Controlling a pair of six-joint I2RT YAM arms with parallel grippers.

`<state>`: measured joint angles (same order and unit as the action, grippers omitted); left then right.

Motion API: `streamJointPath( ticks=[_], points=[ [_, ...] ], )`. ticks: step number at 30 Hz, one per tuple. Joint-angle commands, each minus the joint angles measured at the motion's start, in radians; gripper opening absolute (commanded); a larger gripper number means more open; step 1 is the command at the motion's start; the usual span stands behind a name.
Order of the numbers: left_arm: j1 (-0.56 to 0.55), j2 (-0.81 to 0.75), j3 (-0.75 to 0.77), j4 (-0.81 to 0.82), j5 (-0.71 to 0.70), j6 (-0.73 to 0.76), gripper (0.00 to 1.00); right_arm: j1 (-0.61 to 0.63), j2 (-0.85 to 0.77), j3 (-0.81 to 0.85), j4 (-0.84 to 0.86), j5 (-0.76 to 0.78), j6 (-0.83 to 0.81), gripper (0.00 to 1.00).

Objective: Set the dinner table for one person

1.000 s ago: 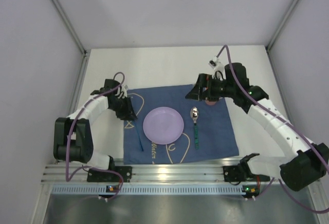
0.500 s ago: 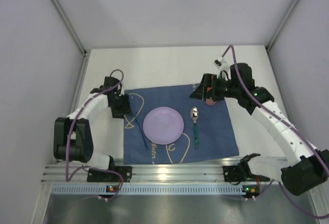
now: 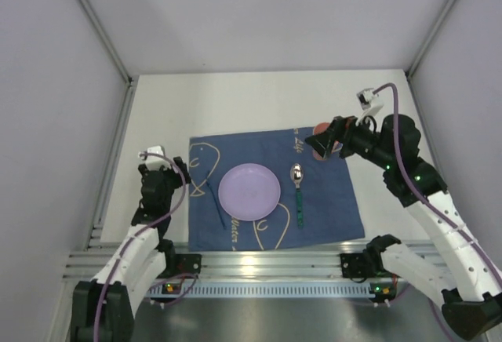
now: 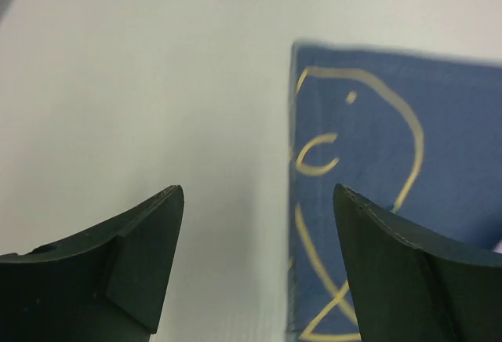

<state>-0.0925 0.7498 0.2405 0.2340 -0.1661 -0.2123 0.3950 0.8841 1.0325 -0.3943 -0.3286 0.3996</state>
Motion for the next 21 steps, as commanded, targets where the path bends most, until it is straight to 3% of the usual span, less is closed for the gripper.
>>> streamJointPath(
  ticks=[1, 4, 8, 11, 12, 13, 15, 16, 17, 18, 19, 21],
  points=[
    [0.000, 0.063, -0.176, 0.499, -0.058, 0.108, 0.82, -0.005, -0.084, -0.124, 0.121, 0.036, 0.041, 1.00],
    [0.002, 0.302, -0.132, 0.602, -0.114, 0.140, 0.87, -0.005, -0.151, -0.207, 0.130, 0.039, 0.077, 1.00],
    [0.002, 0.679, 0.154, 0.535, -0.043, 0.182, 0.76, -0.005, -0.188, -0.247, 0.074, 0.025, 0.062, 1.00],
    [0.019, 0.849, 0.273, 0.546, -0.007, 0.196, 0.76, -0.007, -0.191, -0.253, 0.057, 0.026, 0.044, 1.00],
    [0.033, 0.871, 0.302, 0.545, -0.012, 0.179, 0.77, -0.007, -0.188, -0.250, 0.055, 0.029, 0.041, 1.00],
    [0.058, 0.869, 0.327, 0.439, 0.012, 0.147, 0.76, -0.007, -0.179, -0.241, 0.049, 0.026, 0.036, 1.00],
    [0.060, 0.837, 0.263, 0.520, 0.037, 0.162, 0.72, -0.005, -0.171, -0.236, 0.048, 0.030, 0.039, 1.00],
    [0.060, 0.811, 0.217, 0.653, 0.089, 0.163, 0.74, -0.008, -0.165, -0.236, 0.048, 0.028, 0.039, 1.00],
    [0.066, 0.795, 0.072, 0.767, 0.099, 0.166, 0.77, -0.007, -0.163, -0.239, 0.052, 0.026, 0.044, 1.00],
    [0.066, 0.827, -0.019, 1.003, 0.094, 0.166, 0.80, -0.007, -0.163, -0.244, 0.057, 0.025, 0.047, 1.00],
    [0.085, 0.845, -0.035, 1.116, 0.129, 0.151, 0.76, -0.005, -0.159, -0.255, 0.061, 0.017, 0.050, 1.00],
    [0.085, 0.821, 0.015, 0.980, 0.089, 0.130, 0.81, -0.007, -0.151, -0.262, 0.080, 0.013, 0.045, 1.00]
  ],
)
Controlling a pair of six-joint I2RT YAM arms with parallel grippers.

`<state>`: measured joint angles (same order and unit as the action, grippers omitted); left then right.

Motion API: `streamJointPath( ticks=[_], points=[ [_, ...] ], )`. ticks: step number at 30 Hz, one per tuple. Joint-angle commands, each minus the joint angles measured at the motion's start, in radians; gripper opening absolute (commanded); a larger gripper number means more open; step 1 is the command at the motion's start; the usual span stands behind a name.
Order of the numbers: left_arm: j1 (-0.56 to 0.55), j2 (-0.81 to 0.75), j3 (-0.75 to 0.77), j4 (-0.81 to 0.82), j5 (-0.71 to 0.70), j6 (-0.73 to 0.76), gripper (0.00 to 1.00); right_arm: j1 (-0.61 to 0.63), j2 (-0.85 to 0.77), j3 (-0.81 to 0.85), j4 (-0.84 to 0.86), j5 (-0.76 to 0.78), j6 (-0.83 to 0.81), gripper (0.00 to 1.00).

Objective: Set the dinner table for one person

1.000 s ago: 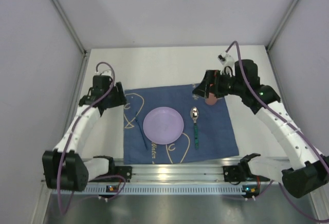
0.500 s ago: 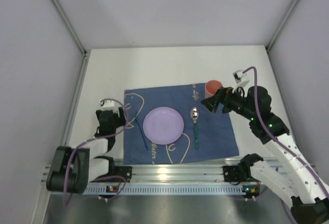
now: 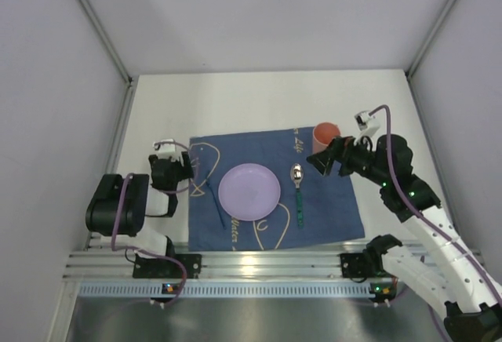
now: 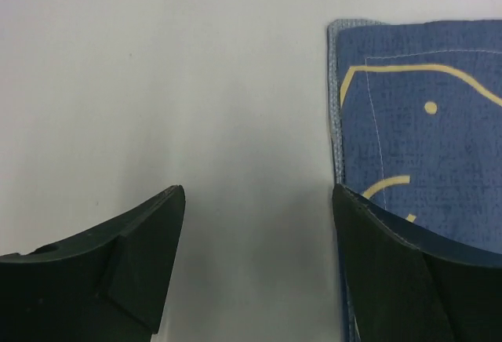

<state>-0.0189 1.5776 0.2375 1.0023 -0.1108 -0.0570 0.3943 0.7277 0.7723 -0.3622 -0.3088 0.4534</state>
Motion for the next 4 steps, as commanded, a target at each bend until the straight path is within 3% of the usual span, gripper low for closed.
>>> streamJointPath(
  ticks=[1, 2, 3, 4],
  points=[
    [0.011, -0.011, 0.048, 0.150, 0.039, -0.024, 0.82, -0.005, 0.024, 0.001, 0.048, -0.006, -0.021, 1.00],
    [0.011, -0.007, 0.090, 0.063, 0.048, -0.017, 0.84, -0.006, 0.035, 0.010, 0.048, -0.001, -0.030, 1.00],
    [0.007, -0.004, 0.086, 0.077, 0.034, 0.000, 0.87, -0.005, 0.047, 0.021, 0.046, 0.019, -0.042, 1.00],
    [0.002, -0.001, 0.082, 0.093, 0.033, 0.009, 0.99, -0.006, 0.074, 0.053, 0.043, 0.034, -0.071, 1.00]
  ],
)
